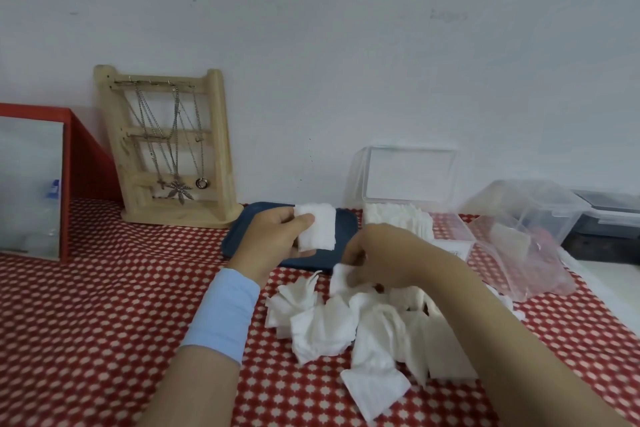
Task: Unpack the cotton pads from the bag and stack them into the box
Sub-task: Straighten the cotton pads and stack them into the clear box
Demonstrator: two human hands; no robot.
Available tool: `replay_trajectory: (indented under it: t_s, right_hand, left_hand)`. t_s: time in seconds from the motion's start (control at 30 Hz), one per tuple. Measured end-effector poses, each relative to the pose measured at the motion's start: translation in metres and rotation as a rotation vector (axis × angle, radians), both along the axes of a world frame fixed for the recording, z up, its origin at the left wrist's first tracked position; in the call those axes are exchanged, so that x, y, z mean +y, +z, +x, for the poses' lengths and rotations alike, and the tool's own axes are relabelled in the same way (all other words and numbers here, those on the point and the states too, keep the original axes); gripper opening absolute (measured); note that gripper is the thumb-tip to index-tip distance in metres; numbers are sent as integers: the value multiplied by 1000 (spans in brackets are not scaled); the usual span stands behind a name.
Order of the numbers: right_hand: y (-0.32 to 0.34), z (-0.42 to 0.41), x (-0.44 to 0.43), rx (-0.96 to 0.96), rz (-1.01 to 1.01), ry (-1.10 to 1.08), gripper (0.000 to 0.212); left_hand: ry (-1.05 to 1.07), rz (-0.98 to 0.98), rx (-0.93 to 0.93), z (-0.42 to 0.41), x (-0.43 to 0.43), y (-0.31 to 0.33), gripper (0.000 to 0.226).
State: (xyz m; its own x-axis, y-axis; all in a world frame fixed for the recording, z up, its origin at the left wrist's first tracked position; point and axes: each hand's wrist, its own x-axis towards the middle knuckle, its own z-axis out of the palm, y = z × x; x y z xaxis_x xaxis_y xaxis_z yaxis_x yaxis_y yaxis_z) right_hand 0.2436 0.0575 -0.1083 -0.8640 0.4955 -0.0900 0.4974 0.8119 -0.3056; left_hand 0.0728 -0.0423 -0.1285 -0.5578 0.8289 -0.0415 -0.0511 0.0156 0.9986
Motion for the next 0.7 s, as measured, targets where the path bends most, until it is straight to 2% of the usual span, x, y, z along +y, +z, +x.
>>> replay_trajectory:
  t_s: [0.03,0.17,0.27,0.33,0.47,0.7]
  right_hand:
    - [4,3,4,79,-58,-32,5]
    - [23,18,16,441,-304,-194,10]
    - [31,28,18,530,-553,-277,5]
    - [32,29,17,565,-643,-293,5]
    - [32,23,10,641,-706,-287,6]
    - [25,13,6,610,-565,-369,9]
  left_hand:
    - [-1,-4,2,1,0,0,9]
    - [69,14,-57,5,4,-1,10]
    - [131,77,-155,10,5,-2,11]
    - [128,81,-134,13,6,-2,10]
    - [12,50,-99,24,6,-1,17]
    - [-119,47,-111,31,5,4,23]
